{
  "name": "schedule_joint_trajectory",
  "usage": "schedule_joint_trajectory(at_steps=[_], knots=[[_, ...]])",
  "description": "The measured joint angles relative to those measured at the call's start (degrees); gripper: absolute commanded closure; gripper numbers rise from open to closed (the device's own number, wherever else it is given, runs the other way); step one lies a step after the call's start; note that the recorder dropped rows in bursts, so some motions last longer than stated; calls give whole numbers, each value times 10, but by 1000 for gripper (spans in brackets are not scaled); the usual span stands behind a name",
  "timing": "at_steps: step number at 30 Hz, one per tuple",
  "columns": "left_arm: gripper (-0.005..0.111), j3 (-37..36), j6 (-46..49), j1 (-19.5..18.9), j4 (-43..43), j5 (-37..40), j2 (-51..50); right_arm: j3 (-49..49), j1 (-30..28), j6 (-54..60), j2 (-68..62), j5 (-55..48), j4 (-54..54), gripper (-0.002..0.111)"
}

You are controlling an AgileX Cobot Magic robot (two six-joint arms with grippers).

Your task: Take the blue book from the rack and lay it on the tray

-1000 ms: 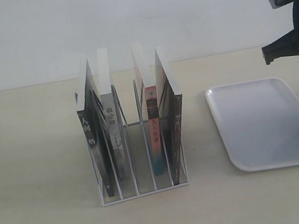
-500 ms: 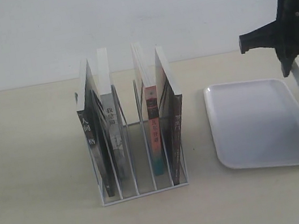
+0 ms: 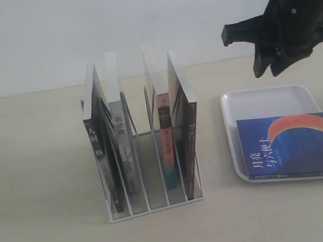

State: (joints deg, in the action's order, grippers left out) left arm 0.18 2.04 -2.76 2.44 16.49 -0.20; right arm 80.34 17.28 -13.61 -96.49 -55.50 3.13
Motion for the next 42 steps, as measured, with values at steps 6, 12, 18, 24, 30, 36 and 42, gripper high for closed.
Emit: schedule_joint_trajectory(at_steps=[6,12,18,24,30,36,42], knots=[[103,0,0,0,0,0,0,0,0,-36,25,-68,-121,81],[103,0,0,0,0,0,0,-8,-21,-44,35,-117,-151,81],[103,0,0,0,0,0,0,-120,-45,-44,102,-48,-162,81],[103,0,0,0,0,0,0,-268,-65,-45,183,63,-147,106],[103,0,0,0,0,0,0,-357,-65,-62,211,91,-164,108],[103,0,0,0,0,0,0,-388,-65,-142,200,115,-237,108],[103,0,0,0,0,0,0,-388,-66,-43,193,184,-146,108]])
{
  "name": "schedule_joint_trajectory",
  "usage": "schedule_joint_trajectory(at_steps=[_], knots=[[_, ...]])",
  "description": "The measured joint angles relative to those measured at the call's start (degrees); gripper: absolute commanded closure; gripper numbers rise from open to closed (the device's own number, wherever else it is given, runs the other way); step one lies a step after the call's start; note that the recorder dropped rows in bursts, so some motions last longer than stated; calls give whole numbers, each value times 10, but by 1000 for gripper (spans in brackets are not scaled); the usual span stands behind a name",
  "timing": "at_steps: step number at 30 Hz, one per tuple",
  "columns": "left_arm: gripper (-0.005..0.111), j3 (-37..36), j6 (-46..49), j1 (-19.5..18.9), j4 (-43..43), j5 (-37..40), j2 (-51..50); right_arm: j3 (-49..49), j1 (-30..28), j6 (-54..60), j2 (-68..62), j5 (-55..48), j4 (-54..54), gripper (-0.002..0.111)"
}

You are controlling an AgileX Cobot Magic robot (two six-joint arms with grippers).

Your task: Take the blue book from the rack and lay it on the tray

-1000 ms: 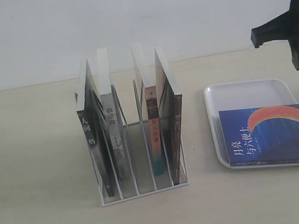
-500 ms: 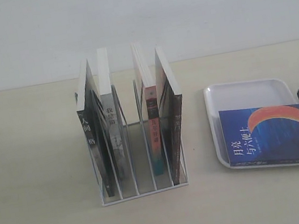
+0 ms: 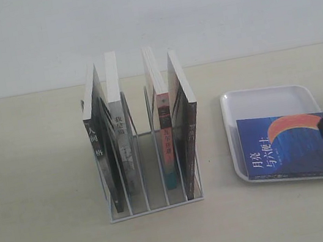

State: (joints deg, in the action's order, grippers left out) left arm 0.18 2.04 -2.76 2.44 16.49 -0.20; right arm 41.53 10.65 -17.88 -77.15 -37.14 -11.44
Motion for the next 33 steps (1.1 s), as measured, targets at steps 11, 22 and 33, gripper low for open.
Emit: schedule_joint_trajectory(at_steps=[11,22,33], knots=[[103,0,0,0,0,0,0,6,0,336,8,29,362,108],[103,0,0,0,0,0,0,6,0,230,28,-11,339,108],[103,0,0,0,0,0,0,6,0,227,28,13,348,108]])
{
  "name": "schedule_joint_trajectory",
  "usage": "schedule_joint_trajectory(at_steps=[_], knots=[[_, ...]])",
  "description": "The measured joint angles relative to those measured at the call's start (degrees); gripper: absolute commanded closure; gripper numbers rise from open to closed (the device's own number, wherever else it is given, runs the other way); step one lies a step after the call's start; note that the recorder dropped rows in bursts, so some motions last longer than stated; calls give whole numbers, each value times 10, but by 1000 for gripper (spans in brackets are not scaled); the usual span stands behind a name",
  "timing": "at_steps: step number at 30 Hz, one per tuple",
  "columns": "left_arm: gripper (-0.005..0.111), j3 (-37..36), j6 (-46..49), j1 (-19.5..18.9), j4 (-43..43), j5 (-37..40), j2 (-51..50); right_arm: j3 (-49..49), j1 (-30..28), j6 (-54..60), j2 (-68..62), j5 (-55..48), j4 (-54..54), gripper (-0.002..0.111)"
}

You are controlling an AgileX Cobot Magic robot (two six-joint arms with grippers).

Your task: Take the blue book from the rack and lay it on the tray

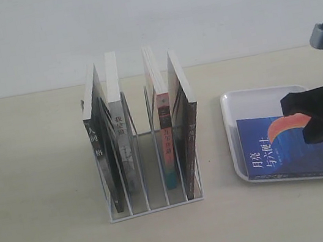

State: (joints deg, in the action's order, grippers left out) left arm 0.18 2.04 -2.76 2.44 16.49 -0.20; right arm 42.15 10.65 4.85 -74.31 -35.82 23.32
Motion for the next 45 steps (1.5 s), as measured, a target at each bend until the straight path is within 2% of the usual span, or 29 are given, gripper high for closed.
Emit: schedule_joint_trajectory(at_steps=[14,19,23,29,45], knots=[[103,0,0,0,0,0,0,-2,0,6,25,19,5,108],[103,0,0,0,0,0,0,-64,0,6,136,88,16,108],[103,0,0,0,0,0,0,-156,0,6,270,178,26,108],[103,0,0,0,0,0,0,-267,-1,9,428,253,28,108],[103,0,0,0,0,0,0,-417,-32,14,659,329,57,108]])
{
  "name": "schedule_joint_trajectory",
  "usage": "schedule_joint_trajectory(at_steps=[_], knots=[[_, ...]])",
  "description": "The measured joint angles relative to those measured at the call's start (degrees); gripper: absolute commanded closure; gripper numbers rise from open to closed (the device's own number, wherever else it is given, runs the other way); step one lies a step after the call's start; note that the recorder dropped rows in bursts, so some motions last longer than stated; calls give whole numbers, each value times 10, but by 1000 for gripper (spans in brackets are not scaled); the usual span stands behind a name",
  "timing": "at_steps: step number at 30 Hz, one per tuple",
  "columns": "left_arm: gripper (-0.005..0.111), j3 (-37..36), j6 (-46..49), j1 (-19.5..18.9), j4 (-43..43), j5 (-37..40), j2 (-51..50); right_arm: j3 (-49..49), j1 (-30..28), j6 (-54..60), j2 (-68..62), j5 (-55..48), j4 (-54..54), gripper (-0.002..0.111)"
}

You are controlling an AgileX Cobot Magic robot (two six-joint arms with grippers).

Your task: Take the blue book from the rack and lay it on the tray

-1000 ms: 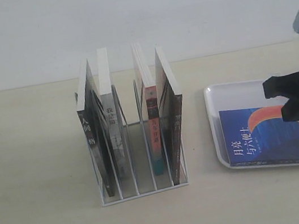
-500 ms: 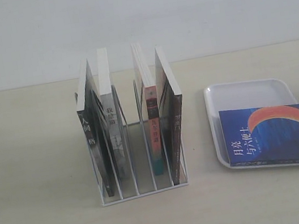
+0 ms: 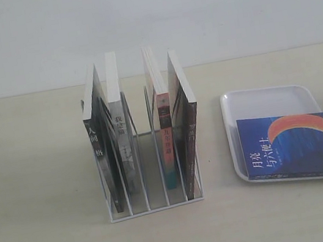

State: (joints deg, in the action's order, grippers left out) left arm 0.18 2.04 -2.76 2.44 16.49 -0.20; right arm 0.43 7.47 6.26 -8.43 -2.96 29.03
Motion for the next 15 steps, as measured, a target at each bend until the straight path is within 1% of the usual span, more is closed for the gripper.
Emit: schedule_joint_trajectory(at_steps=[5,8,15], knots=[[103,0,0,0,0,0,0,-1,1,20,74,-18,1,108],[103,0,0,0,0,-1,0,-2,0,23,80,-36,2,108],[103,0,0,0,0,-1,0,-5,0,31,80,-35,4,108]])
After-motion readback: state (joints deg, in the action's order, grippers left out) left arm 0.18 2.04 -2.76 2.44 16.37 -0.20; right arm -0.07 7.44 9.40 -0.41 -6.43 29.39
